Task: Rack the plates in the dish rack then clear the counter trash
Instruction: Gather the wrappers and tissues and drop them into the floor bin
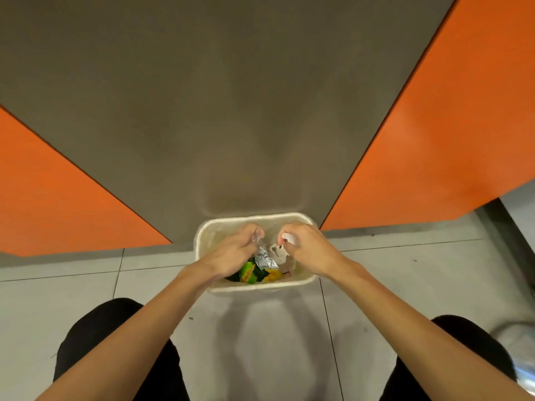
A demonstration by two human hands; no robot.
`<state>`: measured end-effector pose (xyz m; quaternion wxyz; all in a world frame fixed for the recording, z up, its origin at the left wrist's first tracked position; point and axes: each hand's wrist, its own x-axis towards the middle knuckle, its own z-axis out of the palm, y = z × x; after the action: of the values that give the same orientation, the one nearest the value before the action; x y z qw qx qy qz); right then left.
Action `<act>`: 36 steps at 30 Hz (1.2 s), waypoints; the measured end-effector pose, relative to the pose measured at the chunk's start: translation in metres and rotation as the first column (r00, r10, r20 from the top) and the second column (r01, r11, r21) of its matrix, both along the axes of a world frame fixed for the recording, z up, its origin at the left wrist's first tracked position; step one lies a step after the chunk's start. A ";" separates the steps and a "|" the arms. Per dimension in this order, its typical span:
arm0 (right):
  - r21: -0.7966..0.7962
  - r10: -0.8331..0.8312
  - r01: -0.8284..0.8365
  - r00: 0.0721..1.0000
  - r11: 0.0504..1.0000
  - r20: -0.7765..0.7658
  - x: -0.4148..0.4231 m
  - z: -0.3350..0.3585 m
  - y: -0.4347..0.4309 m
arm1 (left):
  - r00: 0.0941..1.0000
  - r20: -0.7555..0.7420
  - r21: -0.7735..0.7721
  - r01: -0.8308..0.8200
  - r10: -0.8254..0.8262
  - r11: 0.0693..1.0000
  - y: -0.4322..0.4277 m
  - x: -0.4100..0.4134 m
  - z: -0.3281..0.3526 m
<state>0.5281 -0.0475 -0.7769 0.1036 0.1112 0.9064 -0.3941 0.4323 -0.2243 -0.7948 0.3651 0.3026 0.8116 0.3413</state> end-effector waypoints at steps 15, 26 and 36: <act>0.138 -0.061 0.076 0.991 0.987 -0.115 -0.008 -0.023 -0.004 | 0.924 -0.375 -0.073 0.047 -0.071 0.996 -0.001 -0.016 -0.012; 0.071 -0.012 0.005 0.995 0.997 0.098 -0.013 -0.026 0.001 | 0.921 -0.348 -0.224 0.097 -0.173 0.970 -0.012 -0.013 -0.018; 0.037 0.008 -0.011 0.998 0.999 0.067 -0.009 -0.024 0.002 | 0.891 -0.422 -0.204 0.086 -0.167 0.975 -0.013 -0.015 -0.011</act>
<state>0.5194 -0.0459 -0.8005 0.1334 0.1220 0.9102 -0.3726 0.4168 -0.2369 -0.8058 0.2213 0.3897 0.8785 0.1656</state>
